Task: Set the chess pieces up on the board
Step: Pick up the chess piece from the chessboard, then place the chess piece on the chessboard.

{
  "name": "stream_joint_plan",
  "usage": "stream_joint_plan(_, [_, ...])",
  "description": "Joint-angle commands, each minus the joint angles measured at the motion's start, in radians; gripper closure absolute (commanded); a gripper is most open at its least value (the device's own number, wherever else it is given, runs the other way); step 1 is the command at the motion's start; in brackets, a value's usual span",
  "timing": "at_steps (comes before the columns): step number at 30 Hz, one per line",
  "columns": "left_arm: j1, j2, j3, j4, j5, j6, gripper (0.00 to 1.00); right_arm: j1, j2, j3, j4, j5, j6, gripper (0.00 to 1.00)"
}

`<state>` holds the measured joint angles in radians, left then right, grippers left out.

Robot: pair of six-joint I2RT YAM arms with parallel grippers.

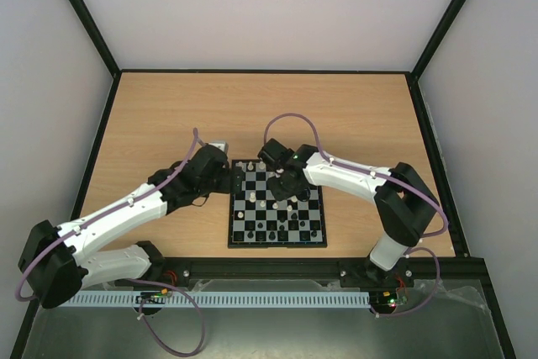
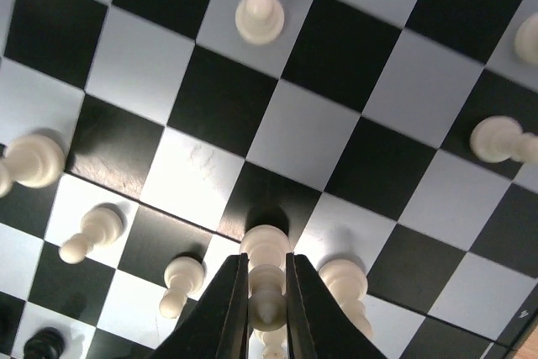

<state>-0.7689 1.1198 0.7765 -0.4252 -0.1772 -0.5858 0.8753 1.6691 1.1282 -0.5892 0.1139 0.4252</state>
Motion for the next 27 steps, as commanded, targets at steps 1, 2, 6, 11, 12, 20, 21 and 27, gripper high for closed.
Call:
stream_joint_plan(1, [0.007,-0.01,-0.018,0.018,0.013,0.014,0.01,-0.03,0.015,0.085,-0.088,0.041,-0.02,0.93])
stream_joint_plan(2, [0.007,-0.012,-0.021,0.019,0.016,0.014,0.01,-0.042,0.018,0.106,-0.097,0.046,-0.026,0.93])
stream_joint_plan(6, [0.007,-0.021,-0.021,0.027,0.026,0.014,0.01,-0.086,0.049,0.202,-0.13,0.084,-0.037,0.93])
stream_joint_plan(11, [0.006,-0.034,-0.023,0.044,0.063,0.017,0.01,-0.113,0.16,0.333,-0.164,0.116,-0.045,0.93])
stream_joint_plan(12, [0.007,-0.037,-0.021,0.046,0.068,0.017,0.01,-0.114,0.18,0.36,-0.173,0.122,-0.046,0.93])
stream_joint_plan(20, [0.007,-0.062,-0.03,0.054,0.093,0.018,0.01,-0.124,0.278,0.45,-0.203,0.134,-0.049,0.93])
stream_joint_plan(21, [0.007,-0.064,-0.033,0.057,0.093,0.017,0.01,-0.124,0.284,0.45,-0.204,0.134,-0.049,0.93])
stream_joint_plan(27, [0.007,-0.08,-0.045,0.062,0.093,0.016,0.01,-0.127,0.315,0.444,-0.198,0.129,-0.052,0.93])
